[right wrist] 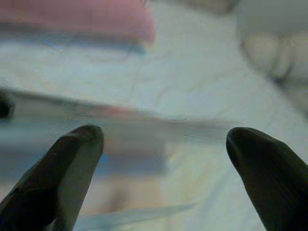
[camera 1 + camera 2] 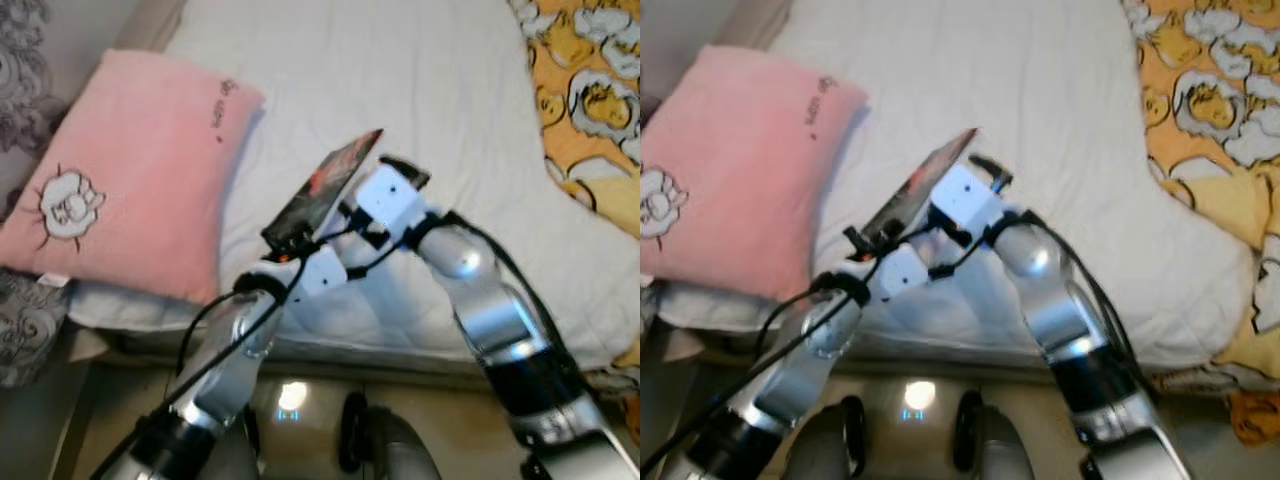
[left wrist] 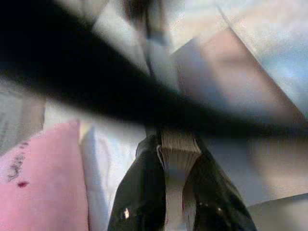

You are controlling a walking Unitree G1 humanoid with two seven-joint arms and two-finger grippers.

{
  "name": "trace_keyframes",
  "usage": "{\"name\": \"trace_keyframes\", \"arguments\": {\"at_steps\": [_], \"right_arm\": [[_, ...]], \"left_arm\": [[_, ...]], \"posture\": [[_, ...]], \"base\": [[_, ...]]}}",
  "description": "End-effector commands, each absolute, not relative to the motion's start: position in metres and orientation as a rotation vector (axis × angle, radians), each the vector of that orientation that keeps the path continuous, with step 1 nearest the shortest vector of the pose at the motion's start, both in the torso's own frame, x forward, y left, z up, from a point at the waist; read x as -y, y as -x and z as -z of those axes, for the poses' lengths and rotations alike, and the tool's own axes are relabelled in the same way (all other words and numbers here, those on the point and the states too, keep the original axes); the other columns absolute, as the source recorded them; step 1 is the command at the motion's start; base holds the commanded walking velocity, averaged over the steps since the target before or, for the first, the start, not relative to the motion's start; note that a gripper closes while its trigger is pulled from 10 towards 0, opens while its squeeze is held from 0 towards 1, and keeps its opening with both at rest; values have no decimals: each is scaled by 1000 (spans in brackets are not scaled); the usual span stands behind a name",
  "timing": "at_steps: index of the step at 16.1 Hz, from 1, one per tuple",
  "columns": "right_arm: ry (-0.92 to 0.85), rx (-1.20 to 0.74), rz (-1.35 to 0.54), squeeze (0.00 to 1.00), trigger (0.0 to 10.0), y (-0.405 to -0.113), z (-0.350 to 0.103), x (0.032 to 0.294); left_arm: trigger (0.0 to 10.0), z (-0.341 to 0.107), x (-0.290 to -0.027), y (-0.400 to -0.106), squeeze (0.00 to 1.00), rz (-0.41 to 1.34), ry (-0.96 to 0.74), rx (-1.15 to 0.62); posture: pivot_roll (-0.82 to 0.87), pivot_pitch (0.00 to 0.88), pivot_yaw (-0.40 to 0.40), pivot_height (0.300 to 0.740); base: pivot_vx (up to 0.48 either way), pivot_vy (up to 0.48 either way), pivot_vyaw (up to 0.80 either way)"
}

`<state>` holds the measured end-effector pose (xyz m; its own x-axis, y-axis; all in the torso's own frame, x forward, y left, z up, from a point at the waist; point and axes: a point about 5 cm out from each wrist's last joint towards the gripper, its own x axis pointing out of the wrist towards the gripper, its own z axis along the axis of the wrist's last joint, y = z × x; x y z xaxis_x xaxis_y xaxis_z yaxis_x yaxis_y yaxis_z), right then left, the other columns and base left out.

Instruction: Clean up the room

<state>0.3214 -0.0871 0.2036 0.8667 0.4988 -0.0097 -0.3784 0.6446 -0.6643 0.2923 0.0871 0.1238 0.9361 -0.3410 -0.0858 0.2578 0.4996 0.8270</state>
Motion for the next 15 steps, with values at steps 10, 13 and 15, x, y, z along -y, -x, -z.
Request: {"name": "trace_keyframes", "arguments": {"at_steps": [10,13,15], "right_arm": [[481,467,-117,0,10000,-242,-221,139],[411,206,-246,0,10000,-198,-148,145],[318,56,-272,0,10000,-184,-117,144]], "left_arm": [[10000,-115,-91,-290,0,388,-1001,75],[10000,-117,-90,-296,0,382,-1002,83],[10000,-119,-90,-298,0,375,-1003,89]], "posture": [[194,202,-83,740],[195,196,-83,740],[197,200,-77,740]], "base": [[0,0,0],[0,0,0],[0,0,0]]}}
